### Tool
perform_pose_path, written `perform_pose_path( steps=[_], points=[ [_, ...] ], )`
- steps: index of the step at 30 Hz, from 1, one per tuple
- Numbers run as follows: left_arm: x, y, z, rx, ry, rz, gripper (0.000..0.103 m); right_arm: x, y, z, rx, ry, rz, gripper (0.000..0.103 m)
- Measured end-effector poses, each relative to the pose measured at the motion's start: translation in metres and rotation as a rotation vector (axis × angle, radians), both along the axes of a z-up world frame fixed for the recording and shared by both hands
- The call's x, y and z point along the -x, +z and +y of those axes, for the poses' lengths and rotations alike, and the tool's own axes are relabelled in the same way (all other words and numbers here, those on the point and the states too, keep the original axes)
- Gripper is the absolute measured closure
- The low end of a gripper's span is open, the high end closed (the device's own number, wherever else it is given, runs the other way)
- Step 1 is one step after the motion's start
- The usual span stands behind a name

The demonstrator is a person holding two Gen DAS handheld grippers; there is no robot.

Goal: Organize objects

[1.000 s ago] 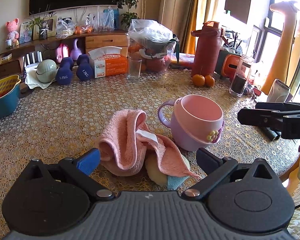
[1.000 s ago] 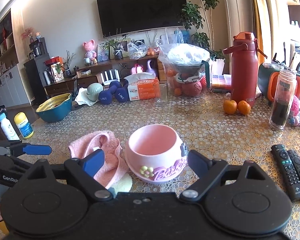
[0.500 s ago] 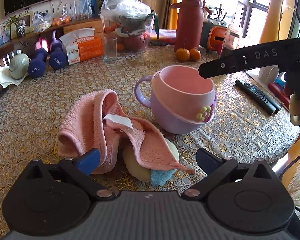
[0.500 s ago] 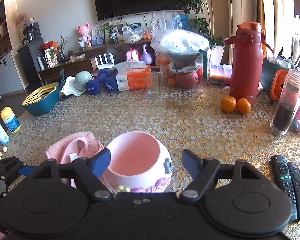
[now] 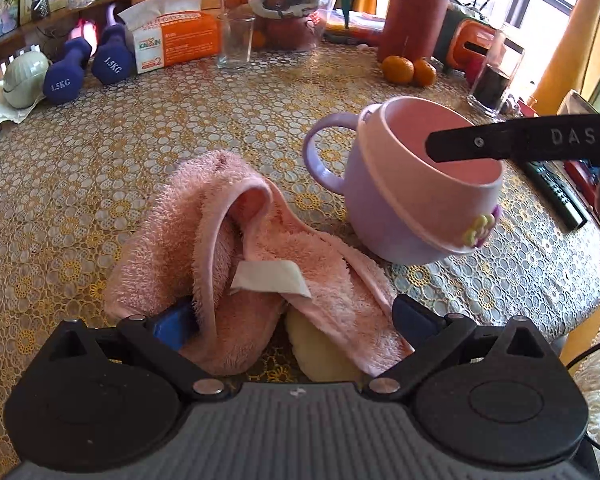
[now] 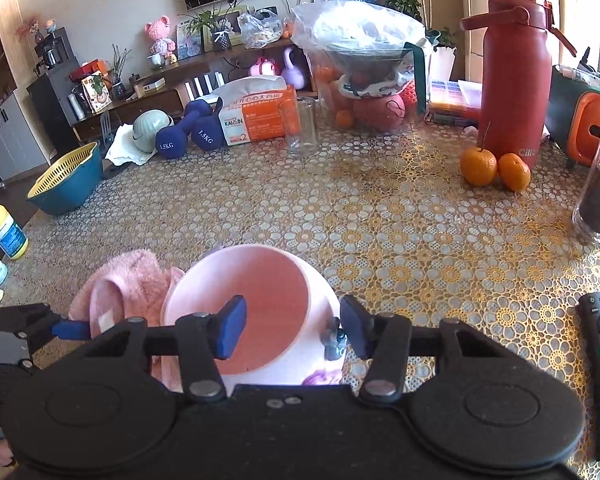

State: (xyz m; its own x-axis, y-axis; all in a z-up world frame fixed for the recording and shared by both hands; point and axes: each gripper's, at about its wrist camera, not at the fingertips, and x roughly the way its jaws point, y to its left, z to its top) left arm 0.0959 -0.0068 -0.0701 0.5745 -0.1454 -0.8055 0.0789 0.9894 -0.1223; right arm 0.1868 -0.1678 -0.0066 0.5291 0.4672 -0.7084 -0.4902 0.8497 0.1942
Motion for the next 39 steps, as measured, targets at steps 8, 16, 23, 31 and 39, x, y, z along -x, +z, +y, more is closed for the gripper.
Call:
perform_pose_path(
  steps=[8, 16, 23, 31, 39],
  points=[
    [0.012, -0.022, -0.028, -0.138, -0.084, -0.010, 0.008, 0.000, 0.000, -0.002, 0.010, 0.010, -0.005, 0.051],
    [0.031, -0.004, -0.027, -0.135, -0.051, -0.132, 0.038, 0.001, -0.008, -0.007, 0.015, -0.018, 0.005, 0.062],
    [0.048, 0.038, -0.023, -0.038, -0.056, -0.237, 0.038, -0.001, -0.008, -0.017, -0.015, -0.071, 0.038, 0.071],
    [0.030, 0.041, -0.035, -0.065, -0.081, -0.240, 0.038, 0.002, -0.007, -0.010, 0.006, -0.067, 0.026, 0.073],
    [0.020, 0.023, -0.026, -0.062, -0.085, -0.201, 0.038, 0.000, -0.008, -0.011, 0.008, -0.056, 0.011, 0.074]
  ],
)
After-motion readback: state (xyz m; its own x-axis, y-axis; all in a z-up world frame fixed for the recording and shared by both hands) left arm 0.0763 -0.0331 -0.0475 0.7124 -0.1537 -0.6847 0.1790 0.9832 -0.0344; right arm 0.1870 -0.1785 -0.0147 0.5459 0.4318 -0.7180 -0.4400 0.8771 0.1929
